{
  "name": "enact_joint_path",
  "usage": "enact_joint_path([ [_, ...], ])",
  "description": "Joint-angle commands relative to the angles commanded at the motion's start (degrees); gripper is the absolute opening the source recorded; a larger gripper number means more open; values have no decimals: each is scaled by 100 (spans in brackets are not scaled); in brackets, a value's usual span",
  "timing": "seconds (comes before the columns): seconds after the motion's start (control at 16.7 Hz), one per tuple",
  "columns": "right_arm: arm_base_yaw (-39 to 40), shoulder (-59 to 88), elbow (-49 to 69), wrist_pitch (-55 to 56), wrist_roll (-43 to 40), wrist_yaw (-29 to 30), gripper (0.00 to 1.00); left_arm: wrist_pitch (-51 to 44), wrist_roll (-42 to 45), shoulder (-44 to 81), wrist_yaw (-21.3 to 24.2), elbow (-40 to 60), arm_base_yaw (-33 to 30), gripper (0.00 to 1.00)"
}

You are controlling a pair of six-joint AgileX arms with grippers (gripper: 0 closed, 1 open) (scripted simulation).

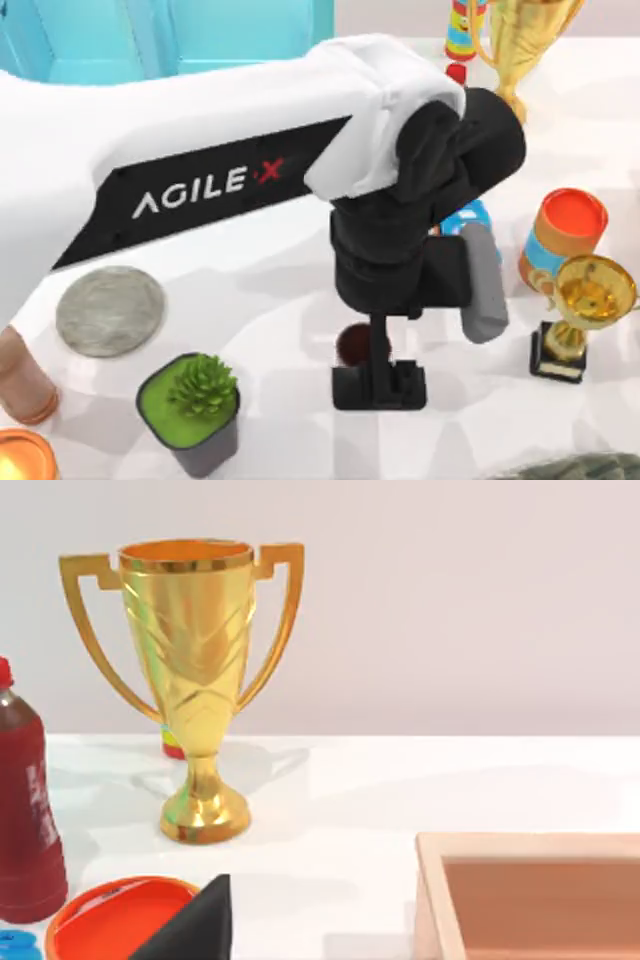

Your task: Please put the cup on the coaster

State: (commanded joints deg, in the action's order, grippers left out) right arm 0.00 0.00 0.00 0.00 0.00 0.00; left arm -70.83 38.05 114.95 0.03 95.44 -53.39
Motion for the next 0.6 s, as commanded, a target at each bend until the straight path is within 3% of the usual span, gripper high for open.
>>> enact_joint_path([
  [0.3, 0, 0, 0, 0, 0, 0, 100, 1305, 8, 225, 2, -1020, 4, 100],
  [0.6, 0, 0, 0, 0, 0, 0, 100, 1455, 13, 273, 2, -1157, 0, 100],
])
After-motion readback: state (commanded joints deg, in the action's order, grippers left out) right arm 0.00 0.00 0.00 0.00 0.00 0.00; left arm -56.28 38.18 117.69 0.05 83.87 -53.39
